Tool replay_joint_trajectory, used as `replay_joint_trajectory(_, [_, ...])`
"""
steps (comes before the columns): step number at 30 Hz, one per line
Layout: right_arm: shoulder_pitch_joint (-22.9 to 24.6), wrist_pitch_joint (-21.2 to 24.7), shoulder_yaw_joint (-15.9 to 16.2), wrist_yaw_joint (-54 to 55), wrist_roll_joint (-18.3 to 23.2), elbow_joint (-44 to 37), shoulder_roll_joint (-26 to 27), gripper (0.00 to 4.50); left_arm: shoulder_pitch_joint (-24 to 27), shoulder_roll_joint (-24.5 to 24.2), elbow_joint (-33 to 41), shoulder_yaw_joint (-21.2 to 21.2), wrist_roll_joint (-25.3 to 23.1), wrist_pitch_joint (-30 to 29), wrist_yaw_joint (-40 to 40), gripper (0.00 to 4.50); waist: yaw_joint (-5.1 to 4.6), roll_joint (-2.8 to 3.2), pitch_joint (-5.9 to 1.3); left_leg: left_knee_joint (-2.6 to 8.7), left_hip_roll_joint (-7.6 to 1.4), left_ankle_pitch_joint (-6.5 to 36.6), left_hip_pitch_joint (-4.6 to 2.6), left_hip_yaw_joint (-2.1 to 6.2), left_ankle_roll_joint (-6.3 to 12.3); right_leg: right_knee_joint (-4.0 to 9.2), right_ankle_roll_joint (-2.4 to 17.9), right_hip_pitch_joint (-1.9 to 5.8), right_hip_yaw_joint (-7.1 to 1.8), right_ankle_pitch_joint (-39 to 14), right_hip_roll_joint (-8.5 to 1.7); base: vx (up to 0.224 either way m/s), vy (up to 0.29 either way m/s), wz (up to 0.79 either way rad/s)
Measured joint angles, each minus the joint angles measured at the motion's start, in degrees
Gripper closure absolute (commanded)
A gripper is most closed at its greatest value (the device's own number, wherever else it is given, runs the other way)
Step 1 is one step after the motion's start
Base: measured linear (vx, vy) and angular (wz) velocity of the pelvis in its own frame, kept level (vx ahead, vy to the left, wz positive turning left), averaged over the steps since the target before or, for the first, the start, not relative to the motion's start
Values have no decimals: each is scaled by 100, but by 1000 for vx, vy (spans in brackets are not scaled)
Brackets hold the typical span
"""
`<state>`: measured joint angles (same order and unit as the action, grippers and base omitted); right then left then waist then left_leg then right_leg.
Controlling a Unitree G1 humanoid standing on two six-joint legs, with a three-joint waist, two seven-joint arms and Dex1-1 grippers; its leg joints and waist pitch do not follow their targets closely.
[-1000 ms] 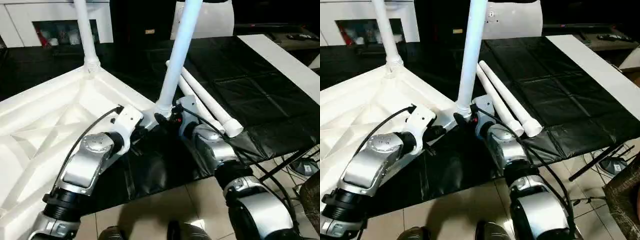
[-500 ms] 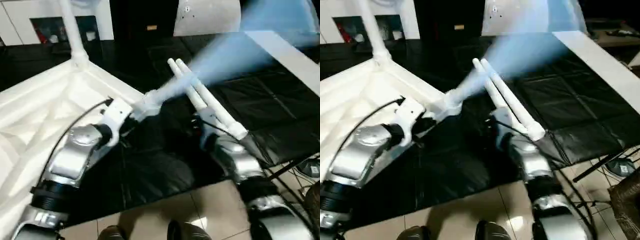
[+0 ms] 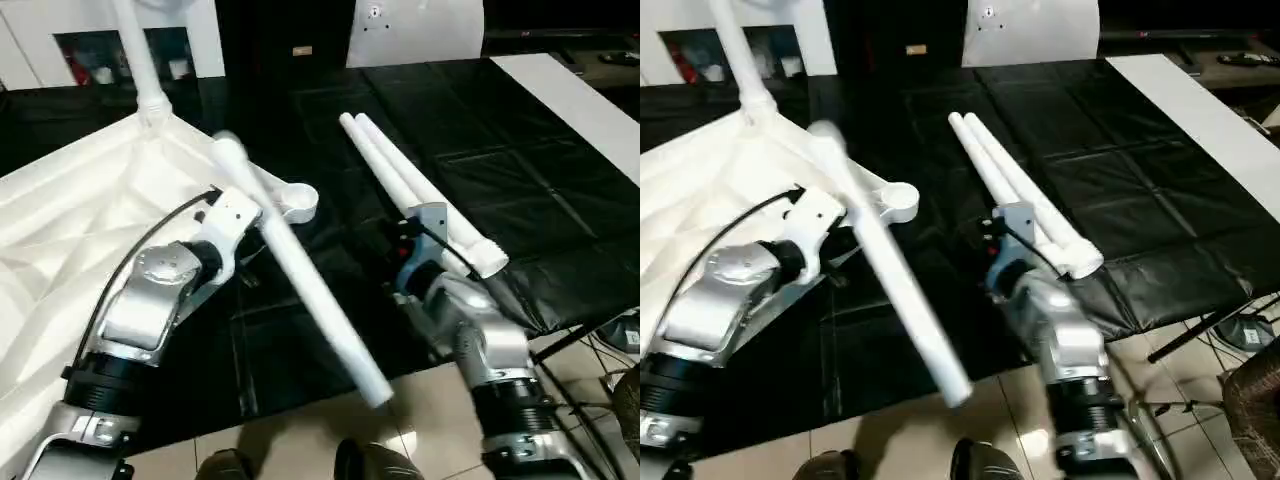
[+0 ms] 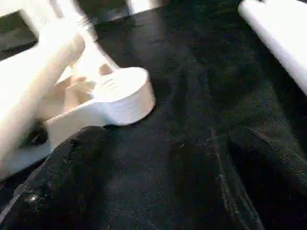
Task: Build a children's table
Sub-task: Insert table leg to table base
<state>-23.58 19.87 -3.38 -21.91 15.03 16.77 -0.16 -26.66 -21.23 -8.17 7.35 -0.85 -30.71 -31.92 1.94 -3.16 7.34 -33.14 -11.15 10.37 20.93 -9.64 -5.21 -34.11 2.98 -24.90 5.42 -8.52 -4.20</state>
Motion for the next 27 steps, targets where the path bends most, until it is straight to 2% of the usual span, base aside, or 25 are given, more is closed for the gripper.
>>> replay_joint_trajectory(3, [0,66,-100,166,65,-61,61,2,0,11,-5,0,-7,-20,40,450,-2,6,-8,-9,0,0,5,1,0,0,-3,0,-2,5,-1,0,0,0])
replay_joint_trajectory(7, [12,402,-131,195,224,-407,79,2,-2,27,-51,0,-6,-13,92,450,-2,9,-29,-9,1,0,4,1,0,-5,7,0,-1,14,0,0,0,0])
replay_joint_trajectory(12, [48,1222,-96,-224,773,-1149,-198,2,-18,27,-134,0,-6,40,108,450,-8,16,-39,-25,-1,0,5,2,1,-4,-7,5,-2,19,0,0,0,0])
replay_joint_trajectory(15, [48,1705,-54,-410,956,-1463,-443,2,-23,4,-179,0,-8,88,109,450,-21,14,-41,-36,-4,0,7,2,2,-4,-18,6,-2,19,2,0,0,0])
replay_joint_trajectory(17, [60,2058,131,-371,812,-1484,-644,2,-30,-18,-233,13,-10,151,105,450,-22,12,-43,-38,-5,0,8,2,1,-4,-24,10,-2,18,4,0,0,0])
replay_joint_trajectory(19, [82,2294,254,-64,435,-1325,-696,2,-50,-117,-349,101,-61,382,53,450,-26,11,-44,-38,-7,-4,12,2,-5,-5,-31,11,-3,21,7,0,0,0])
replay_joint_trajectory(22, [36,2174,315,320,35,-1212,-783,2,-49,-335,-525,277,-180,847,-124,450,-23,7,-63,-39,-16,-10,12,3,-14,-4,-44,10,-5,29,19,0,0,0])
replay_joint_trajectory(24, [38,2036,285,418,8,-1136,-853,2,-45,-599,-712,446,-332,1461,-330,450,0,4,-65,-42,-22,-16,5,3,-23,0,-50,7,-3,35,31,0,0,0])
replay_joint_trajectory(27, [24,1982,153,335,240,-1203,-708,2,-103,-895,-1079,494,-457,2089,-519,450,17,7,-68,-52,-51,-22,6,3,-35,-1,-51,10,-3,43,59,0,0,0])
